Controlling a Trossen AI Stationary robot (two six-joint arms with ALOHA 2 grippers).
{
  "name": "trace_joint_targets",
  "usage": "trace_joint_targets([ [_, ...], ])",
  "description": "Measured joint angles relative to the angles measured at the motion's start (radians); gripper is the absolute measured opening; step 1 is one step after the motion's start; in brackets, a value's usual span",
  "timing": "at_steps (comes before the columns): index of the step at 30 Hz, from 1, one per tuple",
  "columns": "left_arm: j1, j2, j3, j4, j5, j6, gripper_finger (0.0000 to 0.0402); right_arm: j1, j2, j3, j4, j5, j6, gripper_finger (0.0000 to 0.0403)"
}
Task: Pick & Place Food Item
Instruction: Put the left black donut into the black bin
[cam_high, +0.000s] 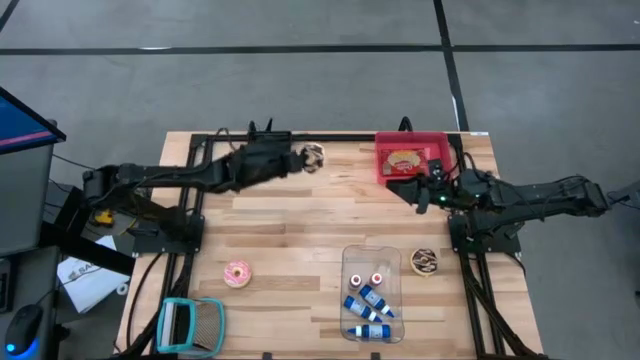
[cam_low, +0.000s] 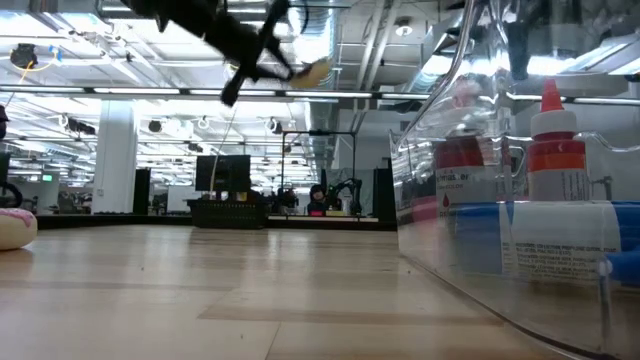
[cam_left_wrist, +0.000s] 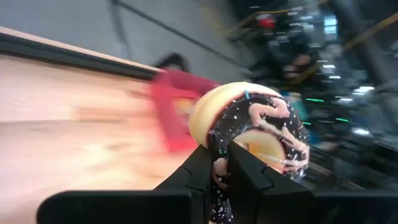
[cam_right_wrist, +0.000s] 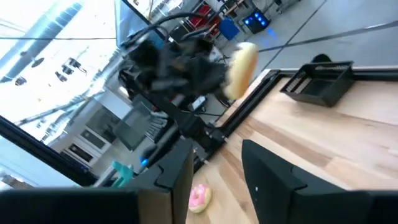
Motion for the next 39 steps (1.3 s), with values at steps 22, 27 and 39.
trace_joint_targets([
  [22,-0.159,0.011,-0.001,-0.014,-0.498,-0.351,0.0026,-0.093,0.533,0.434,-0.158,-0.001,-0.026,0.0177],
  [27,-0.139,0.062,-0.002,-0.050,-0.552,-0.722,0.0026,-0.099,0.520,0.436,-0.162,-0.001,-0.019,0.0181],
  [39,0.001,0.259,-0.003,0.077,-0.647,-1.055,0.0026,-0.073,0.501,0.435,-0.258,-0.004,-0.007,0.0178],
])
